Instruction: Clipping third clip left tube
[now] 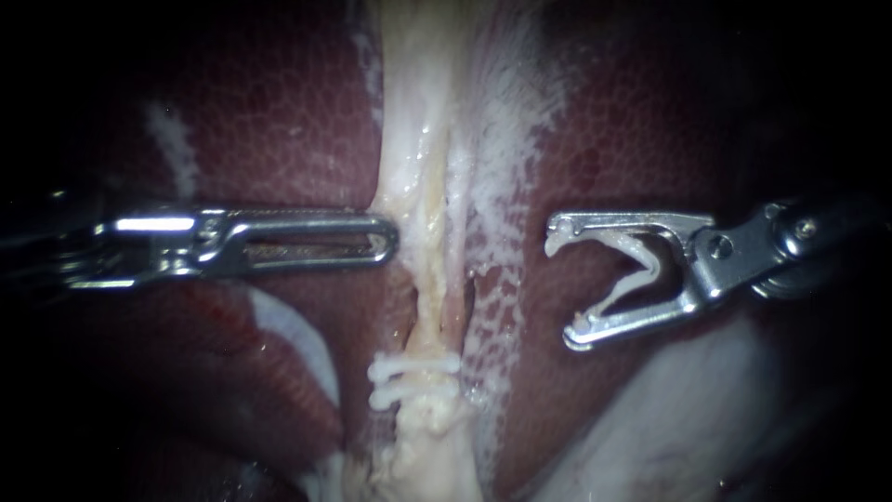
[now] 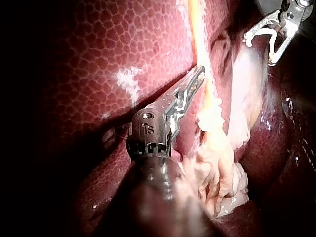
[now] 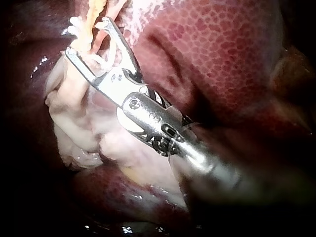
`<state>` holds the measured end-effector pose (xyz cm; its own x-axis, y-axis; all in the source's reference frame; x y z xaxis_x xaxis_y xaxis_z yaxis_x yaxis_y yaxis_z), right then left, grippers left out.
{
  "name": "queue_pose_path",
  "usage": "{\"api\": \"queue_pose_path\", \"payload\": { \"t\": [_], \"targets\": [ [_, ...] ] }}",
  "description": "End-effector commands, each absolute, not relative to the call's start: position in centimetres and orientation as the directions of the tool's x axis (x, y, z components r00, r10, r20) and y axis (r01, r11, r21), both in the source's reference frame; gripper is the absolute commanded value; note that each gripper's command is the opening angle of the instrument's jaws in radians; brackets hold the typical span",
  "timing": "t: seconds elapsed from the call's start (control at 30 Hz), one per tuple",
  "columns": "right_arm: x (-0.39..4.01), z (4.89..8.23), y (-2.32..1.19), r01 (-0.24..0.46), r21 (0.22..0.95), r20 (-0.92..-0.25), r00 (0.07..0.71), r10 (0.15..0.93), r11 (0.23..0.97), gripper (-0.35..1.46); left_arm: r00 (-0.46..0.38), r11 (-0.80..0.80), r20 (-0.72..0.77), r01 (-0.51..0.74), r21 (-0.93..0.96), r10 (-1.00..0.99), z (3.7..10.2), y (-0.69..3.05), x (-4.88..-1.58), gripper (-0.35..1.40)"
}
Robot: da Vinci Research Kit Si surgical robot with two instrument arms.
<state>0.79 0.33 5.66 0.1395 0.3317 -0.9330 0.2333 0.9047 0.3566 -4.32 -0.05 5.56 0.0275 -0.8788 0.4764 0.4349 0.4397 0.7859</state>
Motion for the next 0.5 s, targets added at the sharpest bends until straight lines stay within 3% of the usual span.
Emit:
{"api": "queue_pose_path", "payload": {
  "t": [0.03,0.5],
  "targets": [
    [0.79,5.66,0.33,0.234,0.356,-0.933,0.140,0.331,0.905,0.60,0.028,0.439,0.475,0.436,0.786,-0.879,5.56,-0.05,-4.31,-0.35],
    [1.01,5.96,0.15,0.219,0.360,-0.931,0.147,0.334,0.907,0.60,0.023,0.426,0.461,0.426,0.798,-0.887,5.18,0.09,-4.10,-0.35]
  ]
}}
